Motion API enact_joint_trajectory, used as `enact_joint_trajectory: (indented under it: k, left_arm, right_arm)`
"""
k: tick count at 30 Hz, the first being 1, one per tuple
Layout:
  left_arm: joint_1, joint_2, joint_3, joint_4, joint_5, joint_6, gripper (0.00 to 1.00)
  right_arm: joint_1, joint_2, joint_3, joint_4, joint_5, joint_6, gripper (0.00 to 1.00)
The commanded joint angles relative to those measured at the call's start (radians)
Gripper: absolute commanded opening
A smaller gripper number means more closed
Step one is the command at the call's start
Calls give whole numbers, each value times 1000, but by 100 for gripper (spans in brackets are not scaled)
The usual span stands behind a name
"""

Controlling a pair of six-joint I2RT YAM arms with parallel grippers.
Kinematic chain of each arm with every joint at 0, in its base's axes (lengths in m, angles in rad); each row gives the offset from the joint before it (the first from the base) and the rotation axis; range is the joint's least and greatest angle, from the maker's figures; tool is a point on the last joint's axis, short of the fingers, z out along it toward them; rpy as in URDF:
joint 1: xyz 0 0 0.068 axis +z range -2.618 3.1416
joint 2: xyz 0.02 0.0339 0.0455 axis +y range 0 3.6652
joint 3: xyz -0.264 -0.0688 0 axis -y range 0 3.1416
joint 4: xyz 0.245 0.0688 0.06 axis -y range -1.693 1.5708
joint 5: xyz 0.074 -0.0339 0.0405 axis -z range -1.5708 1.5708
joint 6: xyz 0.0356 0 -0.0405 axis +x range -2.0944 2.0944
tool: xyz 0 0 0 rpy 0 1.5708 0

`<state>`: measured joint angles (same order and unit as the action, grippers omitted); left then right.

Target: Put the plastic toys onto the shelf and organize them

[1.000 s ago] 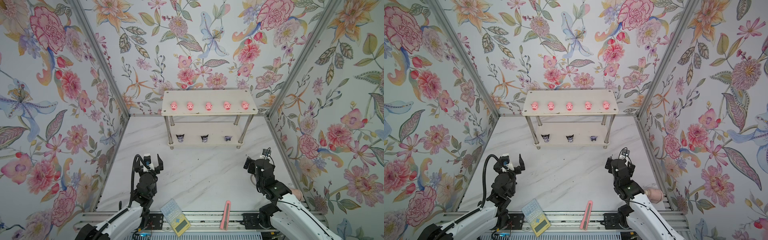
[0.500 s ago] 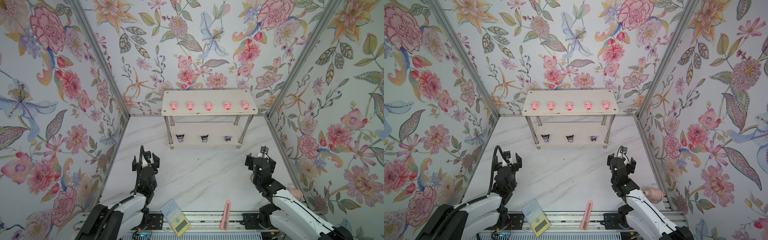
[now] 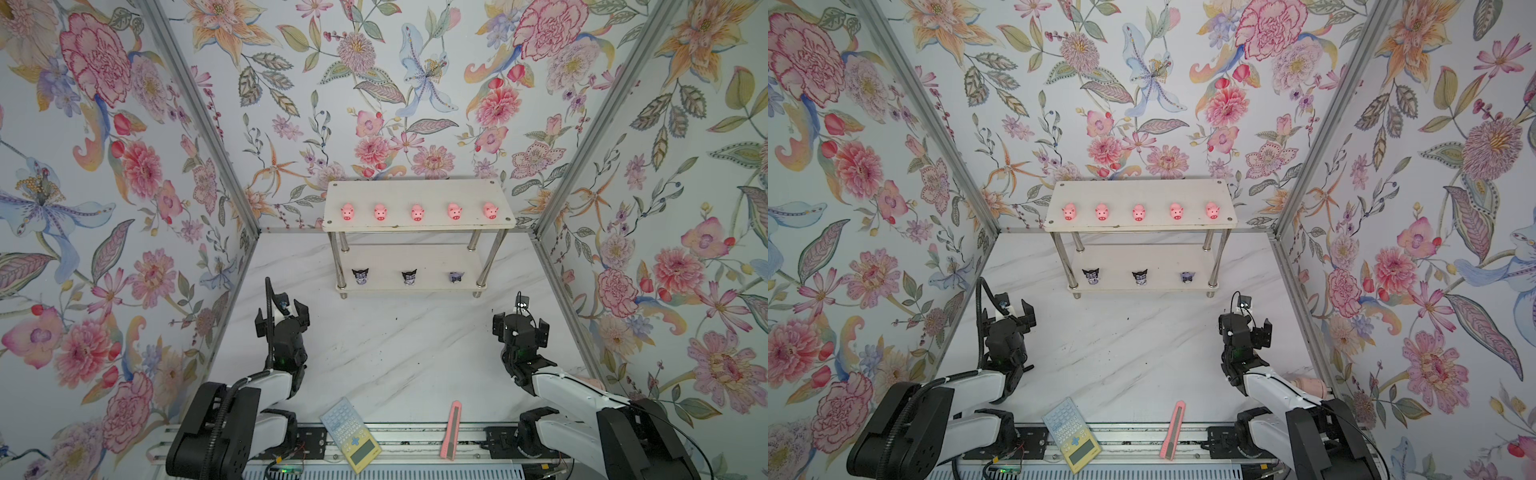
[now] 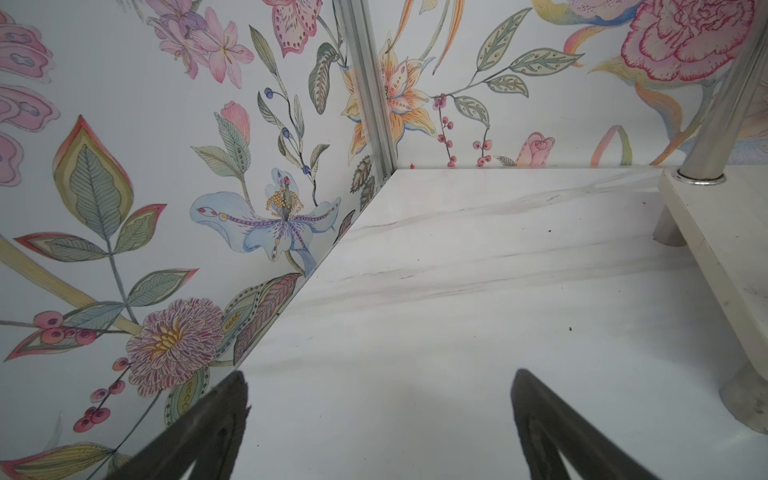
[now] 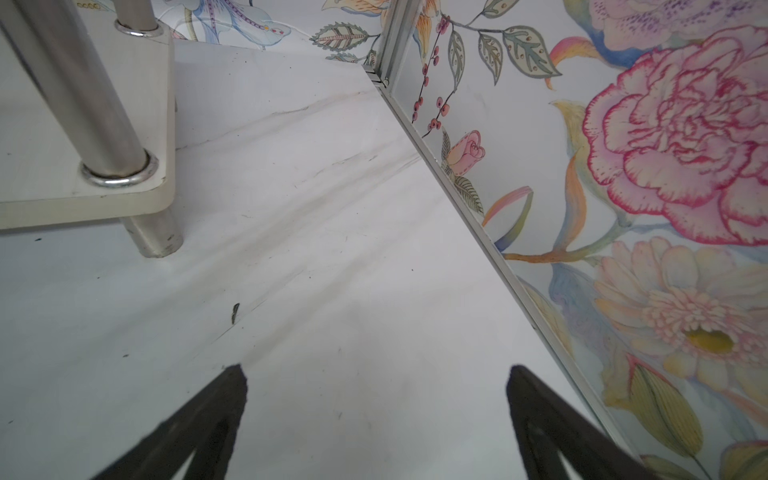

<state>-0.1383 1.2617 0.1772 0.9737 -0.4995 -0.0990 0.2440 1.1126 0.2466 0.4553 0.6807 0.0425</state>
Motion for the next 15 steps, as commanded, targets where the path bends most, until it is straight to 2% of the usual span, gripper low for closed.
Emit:
enact_joint_trajectory:
  k: [1,7,12,14,15]
  left_arm:
    - [15,44,59,30,67,-12,100]
    - [16,134,108,92,97,16,100]
    - [17,226,188,64,89,68,99]
    - [24,267,141,219,95,83,99]
    - [29,230,141,143,115,60,99]
  right_arm:
    - [-39,-17,2,63,-30,27,99]
    - [-103,-30,-16,96,-57,60,99]
    - [-134,79,7,237,-56,52,99]
    - [-140,144,29,298,-64,32,99]
    - [-144,178,48,312,-69,23,99]
